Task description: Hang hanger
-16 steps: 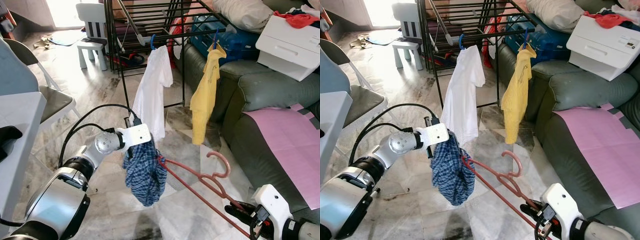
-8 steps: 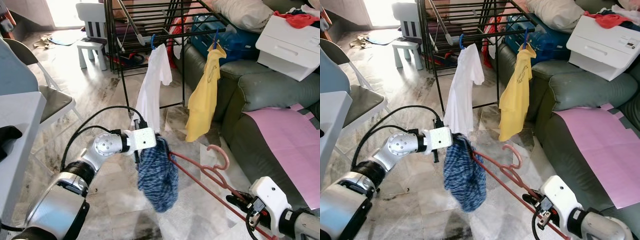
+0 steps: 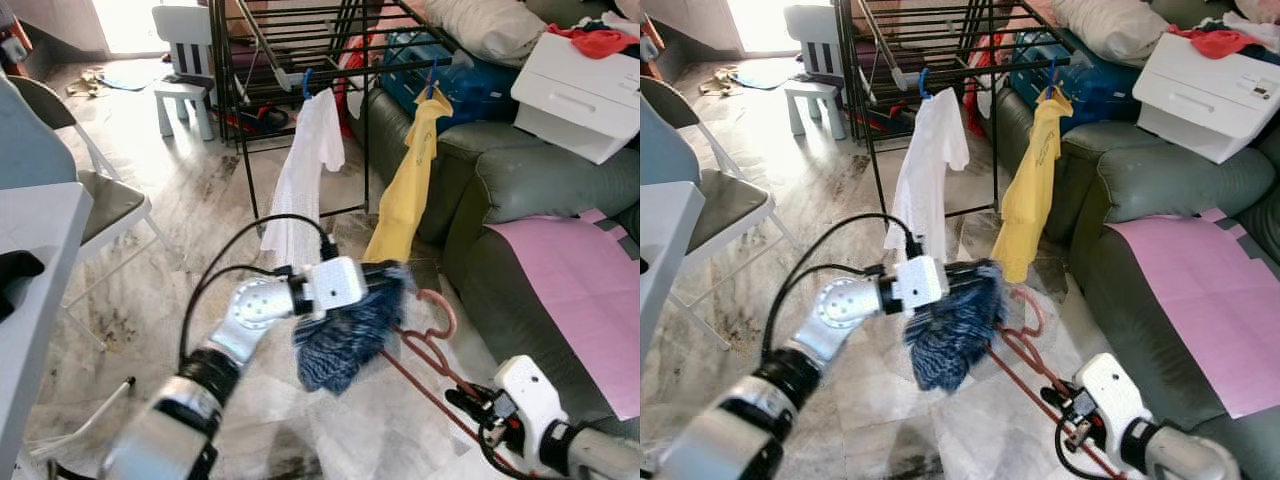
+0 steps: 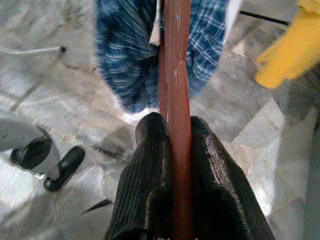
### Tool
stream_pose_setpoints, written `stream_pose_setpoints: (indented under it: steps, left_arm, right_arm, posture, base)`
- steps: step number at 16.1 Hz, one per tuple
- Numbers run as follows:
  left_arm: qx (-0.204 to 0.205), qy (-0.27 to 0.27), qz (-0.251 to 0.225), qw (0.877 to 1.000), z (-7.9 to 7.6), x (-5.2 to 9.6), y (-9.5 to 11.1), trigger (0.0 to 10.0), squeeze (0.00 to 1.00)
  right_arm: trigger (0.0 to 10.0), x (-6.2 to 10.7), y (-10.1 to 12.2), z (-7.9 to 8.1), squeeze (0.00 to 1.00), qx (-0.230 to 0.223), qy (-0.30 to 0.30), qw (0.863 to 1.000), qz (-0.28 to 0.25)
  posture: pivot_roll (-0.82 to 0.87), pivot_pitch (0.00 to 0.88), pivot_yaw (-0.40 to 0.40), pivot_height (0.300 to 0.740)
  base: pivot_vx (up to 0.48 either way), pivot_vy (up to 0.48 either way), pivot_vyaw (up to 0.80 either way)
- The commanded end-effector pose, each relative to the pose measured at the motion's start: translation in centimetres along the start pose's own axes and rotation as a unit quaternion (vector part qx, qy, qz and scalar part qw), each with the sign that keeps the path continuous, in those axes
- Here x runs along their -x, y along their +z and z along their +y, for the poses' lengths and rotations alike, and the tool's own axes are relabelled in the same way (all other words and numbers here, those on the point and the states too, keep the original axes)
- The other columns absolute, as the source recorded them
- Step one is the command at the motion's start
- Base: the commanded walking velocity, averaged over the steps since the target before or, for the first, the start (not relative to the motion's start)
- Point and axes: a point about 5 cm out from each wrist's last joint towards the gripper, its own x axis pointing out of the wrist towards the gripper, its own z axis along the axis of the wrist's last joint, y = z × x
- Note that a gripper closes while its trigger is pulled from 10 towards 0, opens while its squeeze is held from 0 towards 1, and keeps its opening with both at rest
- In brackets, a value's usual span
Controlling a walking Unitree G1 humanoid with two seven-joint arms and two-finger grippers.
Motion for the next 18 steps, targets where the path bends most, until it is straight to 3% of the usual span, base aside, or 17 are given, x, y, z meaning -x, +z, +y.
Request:
stream_pose_setpoints:
  steps: [1, 2, 4, 6, 7, 8, 10, 12, 14, 17, 18]
  left_arm:
    - [0.011, 0.006, -0.022, 1.000, 0.6, -0.2, 0.9, 10.0, 0.00]
    - [0.021, 0.008, -0.023, 0.999, 0.7, -0.2, 1.0, 10.0, 0.00]
    - [0.005, 0.025, 0.015, 1.000, 1.5, 0.6, 0.1, 10.0, 0.00]
    - [-0.008, 0.072, 0.111, 0.991, 3.1, 2.0, -1.7, 10.0, 0.00]
    - [-0.014, 0.109, 0.168, 0.980, 3.8, 2.8, -2.8, 10.0, 0.00]
    - [-0.010, 0.135, 0.195, 0.971, 4.2, 3.3, -3.4, 10.0, 0.00]
    - [0.017, 0.156, 0.200, 0.967, 4.5, 3.6, -3.7, 10.0, 0.00]
    - [0.015, 0.153, 0.191, 0.969, 4.3, 3.1, -3.5, 10.0, 0.00]
    - [0.014, 0.156, 0.175, 0.972, 4.4, 2.7, -3.2, 10.0, 0.00]
    - [0.016, 0.161, 0.159, 0.974, 4.8, 2.4, -2.7, 10.0, 0.00]
    - [0.018, 0.162, 0.157, 0.974, 4.9, 2.4, -2.6, 10.0, 0.00]
  right_arm:
    - [10.0, 0.1, -0.1, -0.8, 0.00, 0.003, -0.024, 1.000, -0.002]
    - [10.0, -0.2, -0.5, -1.7, 0.00, 0.011, -0.069, 0.998, 0.002]
    - [10.0, -0.2, -0.4, -4.0, 0.00, 0.025, -0.167, 0.986, -0.001]
    - [10.0, 0.2, 0.1, -5.8, 0.00, 0.025, -0.233, 0.972, -0.016]
    - [10.0, 0.2, 0.9, -5.7, 0.00, 0.030, -0.232, 0.972, -0.035]
    - [10.0, 0.0, 1.4, -5.6, 0.00, 0.042, -0.230, 0.971, -0.051]
    - [10.0, -0.2, 1.6, -5.3, 0.00, 0.051, -0.222, 0.972, -0.054]
    - [10.0, -0.5, 0.9, -4.8, 0.00, 0.043, -0.202, 0.978, -0.041]
    - [10.0, -0.6, -0.6, -3.0, 0.00, 0.028, -0.125, 0.992, -0.007]
    - [10.0, 0.2, -3.0, -2.2, 0.00, 0.023, -0.082, 0.995, 0.060]
    - [10.0, 0.5, -3.7, -2.9, 0.00, 0.020, -0.105, 0.991, 0.078]
  posture:
    - [0.04, 0.000, -0.061, 0.740]
    - [0.04, 0.000, -0.062, 0.740]
    - [0.04, 0.000, -0.060, 0.740]
    - [0.04, 0.000, -0.059, 0.740]
    - [0.04, 0.000, -0.059, 0.740]
    - [0.04, 0.000, -0.058, 0.740]
    - [0.04, 0.000, -0.057, 0.740]
    - [0.04, 0.000, -0.060, 0.740]
    - [0.04, 0.000, -0.061, 0.740]
    - [0.04, 0.000, -0.062, 0.740]
    - [0.04, 0.000, -0.062, 0.740]
  base:
    - [0.000, 0.000, 0.00]
    - [0.000, 0.000, 0.00]
    - [0.000, 0.000, 0.00]
    - [0.000, 0.000, 0.00]
    - [0.000, 0.000, 0.00]
    - [0.000, 0.000, 0.00]
    - [0.000, 0.000, 0.00]
    - [0.000, 0.000, 0.00]
    - [0.000, 0.000, 0.00]
    - [0.000, 0.000, 0.00]
    - [0.000, 0.000, 0.00]
